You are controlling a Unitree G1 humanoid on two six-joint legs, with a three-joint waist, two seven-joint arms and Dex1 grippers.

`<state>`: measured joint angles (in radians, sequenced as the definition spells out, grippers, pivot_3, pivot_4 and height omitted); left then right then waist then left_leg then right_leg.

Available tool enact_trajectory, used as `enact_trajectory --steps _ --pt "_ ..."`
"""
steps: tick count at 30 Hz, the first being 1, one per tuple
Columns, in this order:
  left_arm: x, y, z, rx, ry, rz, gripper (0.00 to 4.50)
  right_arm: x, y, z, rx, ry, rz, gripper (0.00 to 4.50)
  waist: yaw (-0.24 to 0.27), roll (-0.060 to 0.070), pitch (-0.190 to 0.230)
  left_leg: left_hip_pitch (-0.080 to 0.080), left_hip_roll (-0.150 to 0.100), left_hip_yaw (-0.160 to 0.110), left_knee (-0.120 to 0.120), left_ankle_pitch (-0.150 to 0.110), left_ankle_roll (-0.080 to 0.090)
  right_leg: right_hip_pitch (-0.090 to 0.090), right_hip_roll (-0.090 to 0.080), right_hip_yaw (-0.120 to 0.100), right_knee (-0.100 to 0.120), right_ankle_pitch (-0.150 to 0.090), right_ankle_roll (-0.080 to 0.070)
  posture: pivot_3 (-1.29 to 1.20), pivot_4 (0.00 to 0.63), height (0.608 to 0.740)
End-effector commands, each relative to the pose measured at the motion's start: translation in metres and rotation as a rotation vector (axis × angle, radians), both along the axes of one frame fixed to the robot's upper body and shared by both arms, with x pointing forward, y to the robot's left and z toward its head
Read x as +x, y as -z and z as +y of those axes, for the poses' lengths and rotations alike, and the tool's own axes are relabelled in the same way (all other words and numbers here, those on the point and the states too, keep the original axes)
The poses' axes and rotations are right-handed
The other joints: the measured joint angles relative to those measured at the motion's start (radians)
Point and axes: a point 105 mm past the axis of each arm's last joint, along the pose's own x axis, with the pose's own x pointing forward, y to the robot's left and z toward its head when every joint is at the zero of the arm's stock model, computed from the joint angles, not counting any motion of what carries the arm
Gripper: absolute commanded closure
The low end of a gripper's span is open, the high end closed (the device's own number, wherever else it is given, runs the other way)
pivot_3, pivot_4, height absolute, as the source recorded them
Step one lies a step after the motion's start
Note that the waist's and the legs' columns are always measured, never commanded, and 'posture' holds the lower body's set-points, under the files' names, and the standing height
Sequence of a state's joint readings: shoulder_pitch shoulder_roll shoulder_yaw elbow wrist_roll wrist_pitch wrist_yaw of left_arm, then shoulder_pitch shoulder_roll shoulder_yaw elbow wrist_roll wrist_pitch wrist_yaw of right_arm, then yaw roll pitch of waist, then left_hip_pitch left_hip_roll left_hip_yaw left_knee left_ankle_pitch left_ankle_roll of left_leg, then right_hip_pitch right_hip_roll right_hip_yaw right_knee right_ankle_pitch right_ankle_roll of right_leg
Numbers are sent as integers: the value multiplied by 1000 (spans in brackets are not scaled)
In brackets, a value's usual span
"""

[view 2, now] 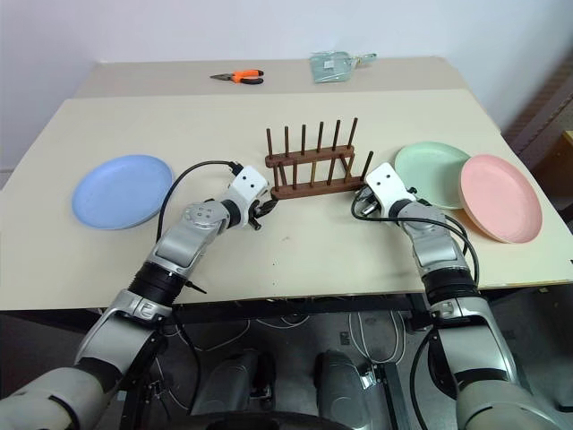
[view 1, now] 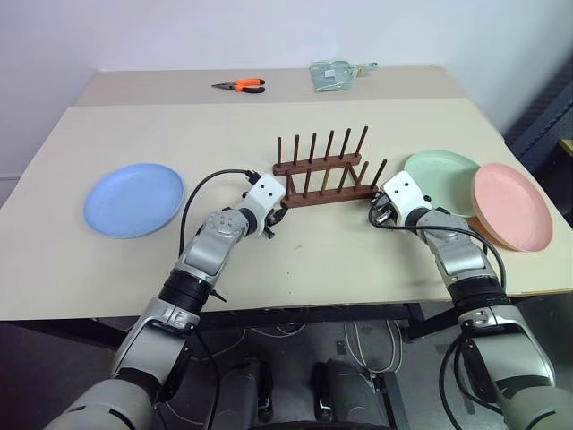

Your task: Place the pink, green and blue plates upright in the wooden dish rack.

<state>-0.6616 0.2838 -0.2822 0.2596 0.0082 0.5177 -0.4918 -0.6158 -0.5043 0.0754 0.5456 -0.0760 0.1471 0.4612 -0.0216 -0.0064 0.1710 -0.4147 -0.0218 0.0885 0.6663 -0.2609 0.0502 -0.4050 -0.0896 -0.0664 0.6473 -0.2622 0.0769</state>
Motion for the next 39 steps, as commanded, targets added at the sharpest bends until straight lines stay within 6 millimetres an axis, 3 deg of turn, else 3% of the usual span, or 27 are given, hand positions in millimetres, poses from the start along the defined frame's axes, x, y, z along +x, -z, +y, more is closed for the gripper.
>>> enact_trajectory --steps 1,5,9,12,17,21,25,27,29,32,34,35,37,39 --pt "-18 18 9 11 52 123 2665 1 -11 -1 -7 -7 -33 3742 -2 0 0 0 0 0 -1 0 0 0 0 0 0 0 0 0 150 740" --pt "-25 8 -9 -70 113 154 2665 0 -10 2 -3 -14 -32 3742 5 0 0 1 0 0 -1 0 -1 0 0 0 -1 0 0 0 150 740" --pt "-15 7 -20 -51 92 134 2665 2 -8 6 3 -18 -27 3742 10 0 0 0 0 0 -1 0 -1 1 0 0 -1 0 0 0 150 740" --pt "6 10 -12 -13 -31 92 2665 5 -9 11 10 -22 -30 3742 11 0 0 1 0 0 -1 0 -1 1 0 0 -1 0 0 0 150 740" --pt "21 10 -4 -12 -109 64 2665 6 -10 13 13 -23 -33 3742 8 0 0 1 0 0 -1 0 -1 1 0 0 0 0 0 0 150 740" --pt "20 11 -2 -14 -99 66 2665 5 -10 14 10 -26 -37 3742 4 0 0 1 0 0 -1 0 -1 1 0 0 0 0 0 0 150 740" --pt "7 8 5 -31 -59 74 2665 -5 -16 7 -6 -49 -44 3742 3 0 0 1 0 0 -1 0 -1 0 0 0 0 0 0 0 150 740" --pt "-6 -2 17 -88 -40 79 2665 -19 -23 6 4 -123 -35 3513 3 0 0 1 0 0 -2 0 -1 0 0 0 -1 0 0 0 150 740" --pt "-20 -20 33 -187 -26 70 2139 -36 -33 9 24 -213 -26 2998 2 1 0 0 0 0 -4 0 -1 -1 0 0 -2 0 0 0 150 740" --pt "-32 -57 63 -348 -47 -15 853 -65 -53 24 60 -382 -44 1573 3 2 2 -1 1 0 -4 0 -1 -2 0 1 -2 0 0 0 150 740" --pt "-27 -84 108 -409 -226 -122 0 -79 -66 33 89 -456 -36 604 6 1 3 -2 1 -1 -4 0 -2 -3 0 0 -2 0 0 0 150 740" --pt "-22 -94 137 -421 -364 -164 0 -85 -71 38 107 -490 -28 147 7 1 3 -2 1 -1 -4 -1 -3 -3 -1 0 -2 0 0 0 150 740" --pt "-20 -103 182 -418 -600 -211 0 -93 -77 48 120 -551 -17 62 9 1 3 -1 1 -2 -3 -3 -1 -2 -1 0 -2 0 0 0 150 740" --pt "-25 -107 206 -394 -689 -239 0 -97 -80 57 112 -596 -13 62 9 1 2 -1 1 -2 -4 -2 0 -2 -1 0 -3 0 0 0 150 740"
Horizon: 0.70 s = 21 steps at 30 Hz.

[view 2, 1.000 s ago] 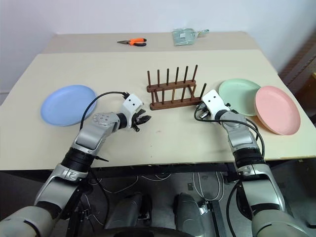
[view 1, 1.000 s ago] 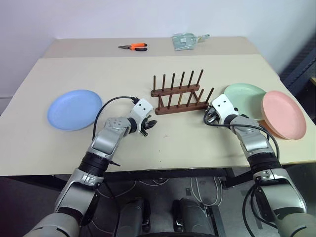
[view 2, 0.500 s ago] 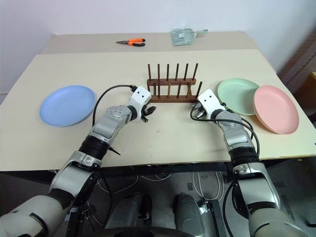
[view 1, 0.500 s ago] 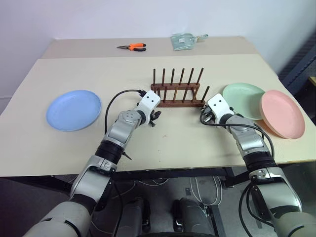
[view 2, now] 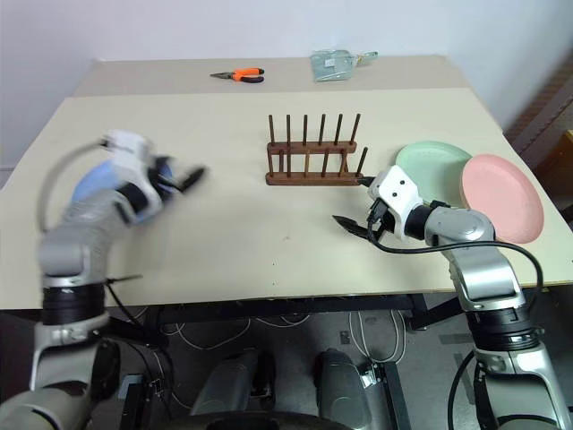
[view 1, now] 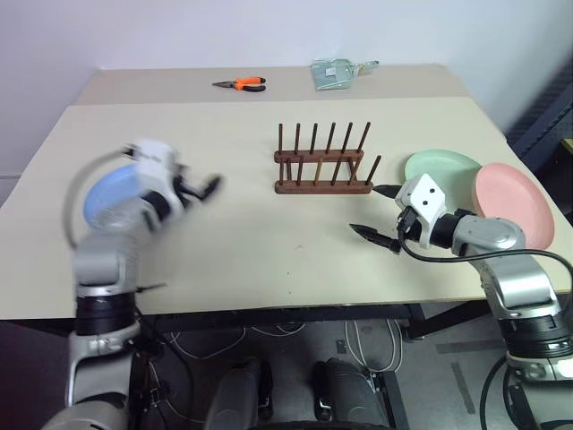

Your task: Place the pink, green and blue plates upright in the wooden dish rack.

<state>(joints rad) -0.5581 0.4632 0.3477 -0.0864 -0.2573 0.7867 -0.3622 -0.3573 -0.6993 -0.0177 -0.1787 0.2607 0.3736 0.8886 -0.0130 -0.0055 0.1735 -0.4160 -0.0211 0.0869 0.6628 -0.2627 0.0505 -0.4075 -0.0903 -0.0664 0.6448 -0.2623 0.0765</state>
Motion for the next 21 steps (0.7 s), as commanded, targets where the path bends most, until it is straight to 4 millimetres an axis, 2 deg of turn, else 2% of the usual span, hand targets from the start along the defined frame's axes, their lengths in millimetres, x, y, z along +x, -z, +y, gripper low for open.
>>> enact_trajectory --steps 1,4,7,9,11,14,16,18,21 --pt "-9 -6 39 9 -165 -11 0 -8 -15 12 0 -69 -34 62 2 0 0 0 0 1 0 0 0 0 0 0 0 0 0 0 150 740" --pt "-15 -2 30 27 -103 -8 0 2 -16 3 -49 -15 -52 62 10 -1 0 -1 -1 1 0 0 0 0 -1 0 -1 0 0 0 150 740" --pt "-21 3 3 65 41 -6 0 15 -24 -27 -61 122 -50 62 24 -2 1 -3 -2 1 1 -1 -2 -1 -2 0 -2 0 0 0 150 740" --pt "-35 8 -35 149 252 -13 0 19 -32 -59 -85 246 -52 62 28 -2 1 -4 -2 0 1 -1 -2 -2 -2 -1 -2 0 0 0 150 740" --pt "-58 18 -74 236 502 -6 0 19 -41 -89 -122 367 -66 62 26 -1 1 -6 -2 0 0 -2 -2 -3 -2 -1 -5 0 0 0 150 740" --pt "-82 41 -109 306 740 66 0 14 -47 -137 -172 578 -52 62 21 0 1 -7 -2 0 -2 -2 -2 -2 -2 -1 -9 0 -1 0 150 740" --pt "-93 52 -129 363 863 76 0 6 -42 -159 -204 668 -18 62 19 1 0 -6 -2 0 -2 -1 -3 -2 -2 -1 -9 0 -1 0 150 740" --pt "-97 55 -155 354 974 51 0 -2 -24 -180 -259 763 37 62 21 2 0 -6 -2 0 -2 -1 -3 -2 -2 -1 -9 0 -1 0 150 740" --pt "-91 53 -170 353 1014 25 0 -8 -4 -193 -262 832 93 62 21 2 0 -6 -2 1 -1 -1 -1 -1 -2 -1 -10 -1 -3 0 150 740"
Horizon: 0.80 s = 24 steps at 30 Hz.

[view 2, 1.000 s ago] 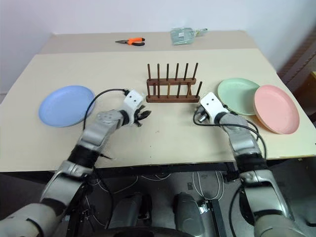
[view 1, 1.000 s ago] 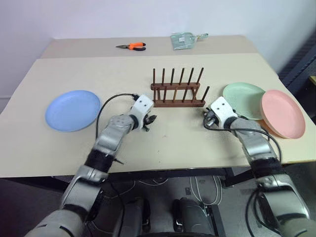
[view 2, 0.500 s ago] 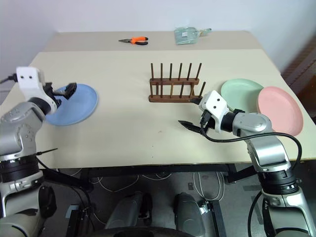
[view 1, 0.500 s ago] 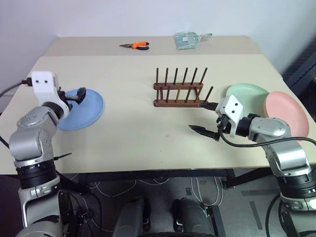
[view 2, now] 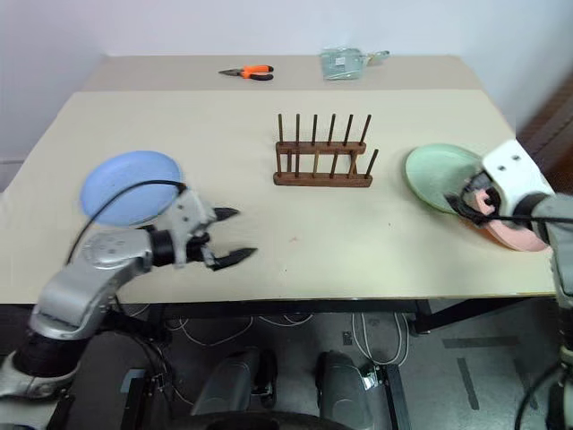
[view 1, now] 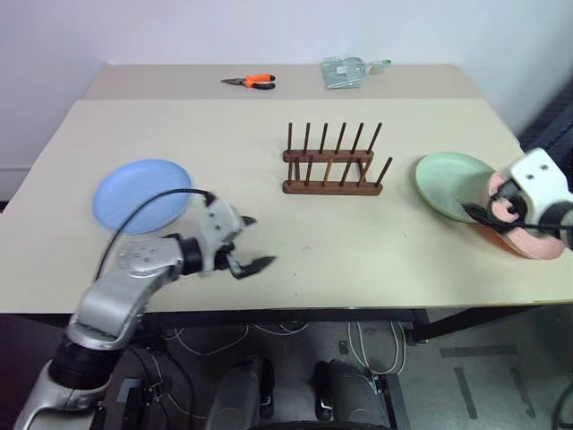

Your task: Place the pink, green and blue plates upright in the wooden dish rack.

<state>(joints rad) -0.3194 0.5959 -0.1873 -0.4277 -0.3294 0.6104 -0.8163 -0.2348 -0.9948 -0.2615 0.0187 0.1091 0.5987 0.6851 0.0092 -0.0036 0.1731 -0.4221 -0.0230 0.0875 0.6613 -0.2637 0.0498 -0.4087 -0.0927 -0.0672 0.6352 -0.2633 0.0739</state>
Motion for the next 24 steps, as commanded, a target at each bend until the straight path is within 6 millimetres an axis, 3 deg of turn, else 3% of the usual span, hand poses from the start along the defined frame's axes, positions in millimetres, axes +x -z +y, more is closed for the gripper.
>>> enact_trajectory --steps 1,5,8,10,11,14,19,22,24 --pt "6 -11 -15 -6 58 -68 0 -3 9 -16 -19 94 0 62 -4 1 0 0 0 0 0 1 1 0 0 0 0 0 0 0 150 740" --pt "13 -12 -23 -6 80 -90 0 -2 36 -27 -61 133 37 62 -7 2 -1 0 0 0 0 1 2 0 1 0 1 1 2 0 150 740" --pt "15 -12 -21 -9 80 -92 0 -3 40 -30 -91 133 43 1358 -4 2 0 0 0 1 1 2 3 0 1 0 1 1 3 0 150 740" --pt "16 -11 -19 -9 74 -91 0 -4 39 -30 -96 133 40 2490 -2 2 0 0 0 1 2 2 3 0 2 0 1 2 4 0 150 740" --pt "16 -10 -18 -8 73 -91 0 -4 37 -31 -110 130 37 2775 -1 2 0 0 0 1 2 2 3 0 2 0 1 2 4 0 150 740" --pt "16 -9 -17 -10 70 -89 0 -6 32 -31 -152 125 30 4358 1 2 0 0 0 1 3 1 3 1 2 0 1 2 5 0 150 740" --pt "18 -10 -17 -21 50 -87 0 -10 1 -29 -269 94 -15 4440 2 3 0 0 1 0 3 1 3 1 2 0 0 2 5 0 150 740" --pt "18 -9 -13 -21 34 -82 0 -8 -40 -25 -328 72 -103 4440 2 4 1 -1 1 1 4 1 3 1 2 0 0 2 5 0 150 740" --pt "19 -7 -10 -15 25 -78 0 -5 -74 -2 -312 -40 -205 4440 -2 5 1 -1 1 0 4 1 3 1 2 0 0 2 5 0 150 740"
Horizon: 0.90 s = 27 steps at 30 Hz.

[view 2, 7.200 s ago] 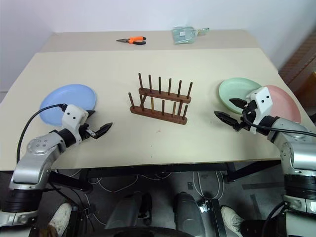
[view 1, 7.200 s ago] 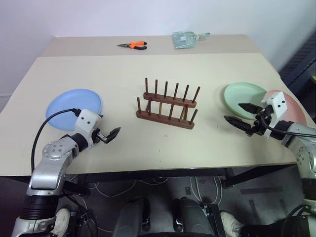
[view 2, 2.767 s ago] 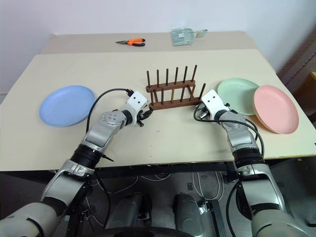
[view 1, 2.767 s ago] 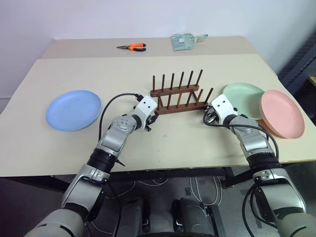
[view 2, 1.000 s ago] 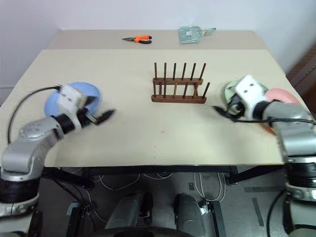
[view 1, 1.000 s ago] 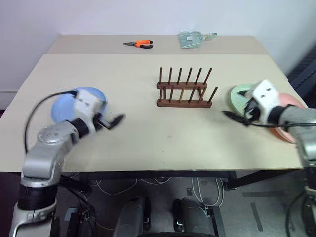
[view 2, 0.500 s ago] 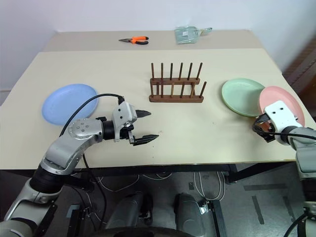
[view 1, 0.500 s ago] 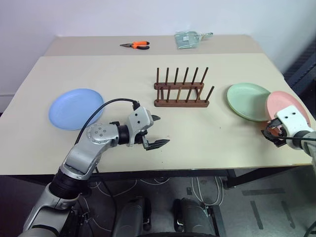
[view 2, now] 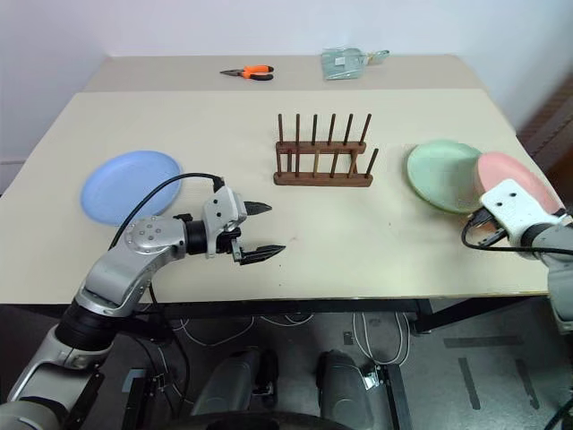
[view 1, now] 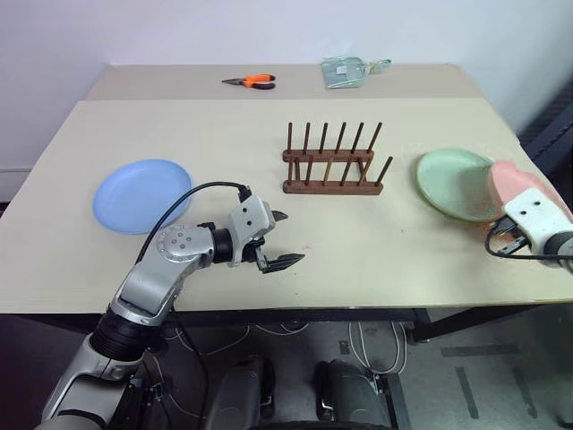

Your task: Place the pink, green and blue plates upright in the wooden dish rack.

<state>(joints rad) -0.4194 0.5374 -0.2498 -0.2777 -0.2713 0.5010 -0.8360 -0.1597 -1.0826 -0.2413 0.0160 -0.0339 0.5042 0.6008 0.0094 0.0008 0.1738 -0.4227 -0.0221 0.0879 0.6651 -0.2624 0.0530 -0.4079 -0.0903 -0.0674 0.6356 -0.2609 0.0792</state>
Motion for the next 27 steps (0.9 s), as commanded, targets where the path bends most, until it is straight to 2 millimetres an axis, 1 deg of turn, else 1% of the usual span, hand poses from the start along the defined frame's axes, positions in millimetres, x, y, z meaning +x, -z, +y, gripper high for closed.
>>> enact_trajectory --steps 1,2,4,6,8,10,11,13,16,20,23,27 --pt "0 -4 7 -9 -21 -23 0 5 -84 43 -4 -227 -234 4440 -6 0 0 0 0 0 0 0 0 0 0 0 0 0 0 0 150 740" --pt "1 -3 8 -5 -26 -22 0 5 -101 65 66 -329 -293 4440 -11 1 0 0 1 0 0 0 0 0 1 0 0 0 0 0 150 740" --pt "3 -2 11 -3 -35 -22 0 3 -131 109 320 -516 -391 4440 -22 1 1 0 1 0 0 0 -1 0 2 0 0 0 0 0 150 740" --pt "5 -3 12 -9 -40 -22 0 1 -146 144 570 -673 -403 4440 -23 -1 1 1 2 -1 0 1 -1 0 2 0 0 0 0 0 150 740" --pt "6 -5 13 -17 -42 -22 0 3 -154 167 793 -758 -389 4440 -19 -3 1 1 2 -2 0 1 -1 1 2 -1 0 0 0 0 150 740" --pt "6 -7 14 -19 -41 -24 0 12 -162 183 986 -793 -374 4440 -17 -3 1 1 2 -2 0 0 0 2 1 -1 -1 1 0 0 150 740" --pt "5 -7 14 -23 -41 -24 0 18 -165 186 1052 -781 -368 4440 -16 -3 1 0 2 -2 0 0 0 2 0 -1 -1 1 0 0 150 740" --pt "4 -9 15 -32 -42 -20 0 27 -167 186 1122 -738 -358 4440 -12 -3 1 -3 0 -2 0 -1 1 -1 -1 -1 -1 1 0 0 150 740" --pt "-2 -11 15 -57 -37 -6 0 42 -166 180 1225 -674 -341 4440 -8 -3 1 -4 -1 -2 0 -2 2 -2 -2 -1 -2 1 0 0 150 740" --pt "-7 -10 16 -66 -37 6 0 53 -154 177 1245 -630 -293 4440 -9 -2 1 -4 -1 -1 0 -2 3 -2 -2 -1 -3 1 0 0 150 740" --pt "-8 -10 17 -73 -43 11 0 58 -148 176 1290 -615 -264 4440 -16 -2 1 -4 -1 -1 0 -2 3 -2 -2 -1 -2 1 0 0 150 740" --pt "-8 -10 17 -70 -46 12 0 67 -134 175 1332 -575 -222 4440 -24 -1 1 -4 -1 -1 0 -2 3 -2 -2 -1 -2 1 1 0 150 740"
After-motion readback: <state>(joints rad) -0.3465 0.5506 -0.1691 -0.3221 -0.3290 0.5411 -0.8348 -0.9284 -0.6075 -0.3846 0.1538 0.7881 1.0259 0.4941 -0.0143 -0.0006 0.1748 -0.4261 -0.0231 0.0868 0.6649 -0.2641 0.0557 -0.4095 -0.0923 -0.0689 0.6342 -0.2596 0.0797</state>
